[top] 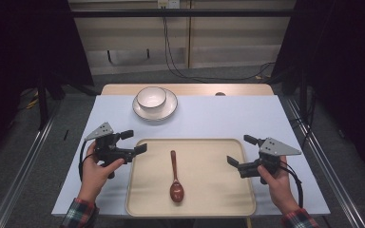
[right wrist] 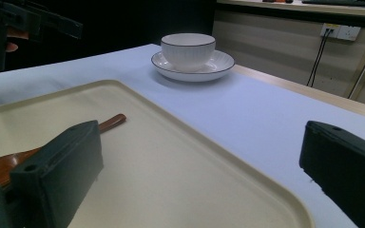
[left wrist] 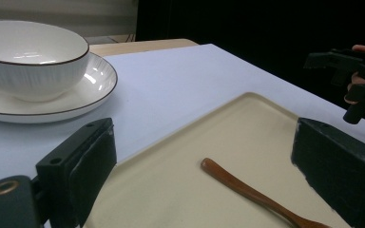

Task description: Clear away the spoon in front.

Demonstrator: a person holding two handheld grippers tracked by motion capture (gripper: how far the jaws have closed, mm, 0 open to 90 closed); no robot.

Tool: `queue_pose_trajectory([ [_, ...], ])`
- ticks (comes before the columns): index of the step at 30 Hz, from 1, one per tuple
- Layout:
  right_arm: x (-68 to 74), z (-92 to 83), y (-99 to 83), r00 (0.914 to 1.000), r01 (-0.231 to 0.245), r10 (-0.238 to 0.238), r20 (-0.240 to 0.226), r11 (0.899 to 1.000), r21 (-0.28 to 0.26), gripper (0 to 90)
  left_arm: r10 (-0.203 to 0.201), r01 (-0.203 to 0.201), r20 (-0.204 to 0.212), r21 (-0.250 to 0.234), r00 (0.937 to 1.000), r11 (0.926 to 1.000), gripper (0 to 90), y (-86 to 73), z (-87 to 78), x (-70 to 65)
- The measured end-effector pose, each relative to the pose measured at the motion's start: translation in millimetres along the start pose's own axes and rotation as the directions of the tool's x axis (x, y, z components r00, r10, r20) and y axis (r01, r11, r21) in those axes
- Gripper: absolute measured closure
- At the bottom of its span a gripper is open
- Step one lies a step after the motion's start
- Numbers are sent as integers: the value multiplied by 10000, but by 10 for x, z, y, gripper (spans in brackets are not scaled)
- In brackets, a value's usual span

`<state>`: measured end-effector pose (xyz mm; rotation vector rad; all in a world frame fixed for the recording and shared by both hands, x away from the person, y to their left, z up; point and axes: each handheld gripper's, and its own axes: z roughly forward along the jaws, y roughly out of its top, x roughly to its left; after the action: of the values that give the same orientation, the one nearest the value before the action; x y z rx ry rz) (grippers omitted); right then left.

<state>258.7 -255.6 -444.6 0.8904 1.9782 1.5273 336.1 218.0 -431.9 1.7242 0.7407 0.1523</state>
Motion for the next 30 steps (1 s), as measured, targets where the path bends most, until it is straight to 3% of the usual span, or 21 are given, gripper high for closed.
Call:
queue_pose_trajectory([
  [13,-6,-3,0,10000,70,-70,67,10000,-27,2,-198,193,-315,-162,9993,9997,65,-57,-101,114],
  [22,-5,-5,0,10000,42,-42,81,10000,-8,2,-94,88,-290,-217,9995,9997,58,-93,-168,174],
  [30,-8,-6,0,10000,49,-49,56,10000,21,2,117,-129,-528,-227,9985,9997,57,-118,-239,234],
])
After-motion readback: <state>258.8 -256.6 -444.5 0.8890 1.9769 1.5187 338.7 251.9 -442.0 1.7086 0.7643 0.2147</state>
